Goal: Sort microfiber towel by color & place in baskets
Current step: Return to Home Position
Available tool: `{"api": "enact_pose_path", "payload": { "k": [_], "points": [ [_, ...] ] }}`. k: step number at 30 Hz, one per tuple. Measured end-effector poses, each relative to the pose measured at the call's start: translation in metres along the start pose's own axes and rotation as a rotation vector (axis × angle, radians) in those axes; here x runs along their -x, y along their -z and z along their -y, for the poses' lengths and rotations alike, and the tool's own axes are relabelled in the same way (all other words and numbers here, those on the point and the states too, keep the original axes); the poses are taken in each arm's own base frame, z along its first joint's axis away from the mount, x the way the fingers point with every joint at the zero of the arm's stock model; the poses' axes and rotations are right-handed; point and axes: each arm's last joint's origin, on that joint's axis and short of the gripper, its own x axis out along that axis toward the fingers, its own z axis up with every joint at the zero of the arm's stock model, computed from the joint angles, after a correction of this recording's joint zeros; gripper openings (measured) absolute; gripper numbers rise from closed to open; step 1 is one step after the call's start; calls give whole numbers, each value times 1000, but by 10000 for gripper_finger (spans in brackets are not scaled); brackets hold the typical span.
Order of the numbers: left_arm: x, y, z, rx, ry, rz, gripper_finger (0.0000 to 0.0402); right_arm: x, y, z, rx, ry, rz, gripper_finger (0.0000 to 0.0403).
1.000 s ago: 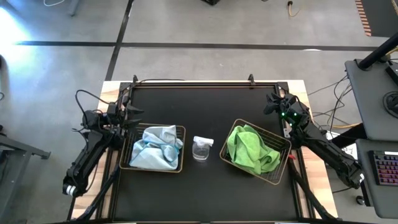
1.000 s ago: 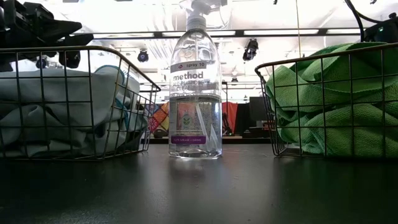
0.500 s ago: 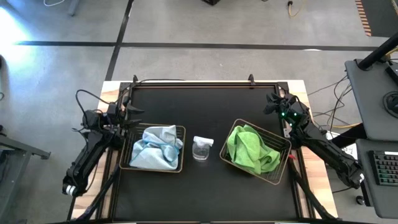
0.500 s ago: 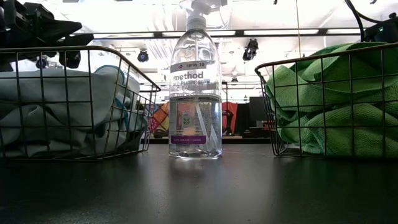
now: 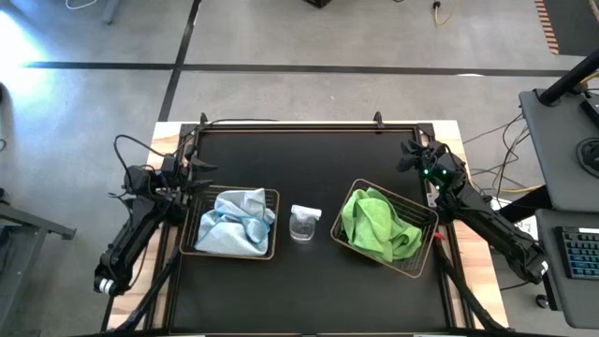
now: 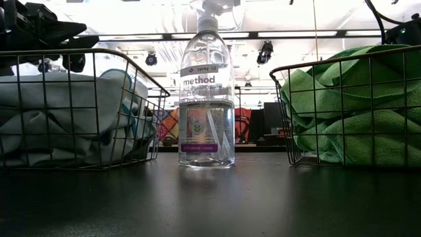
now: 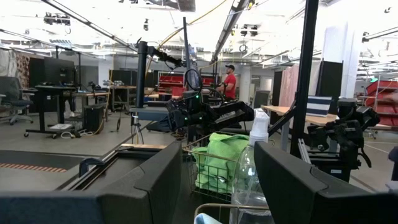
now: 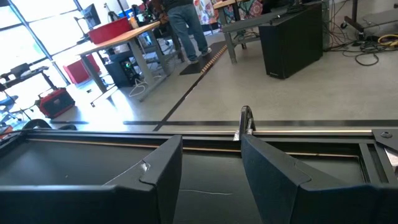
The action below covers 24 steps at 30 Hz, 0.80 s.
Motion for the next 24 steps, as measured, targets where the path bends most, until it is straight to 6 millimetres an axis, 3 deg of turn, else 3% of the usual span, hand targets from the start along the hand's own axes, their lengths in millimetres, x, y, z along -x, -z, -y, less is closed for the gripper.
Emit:
{"api": "enact_pose_path", "payload": {
  "k": [24],
  "points": [
    [0, 0, 0, 0, 0, 0, 185, -1, 0, 0, 1, 6, -5, 160]
  ]
}}
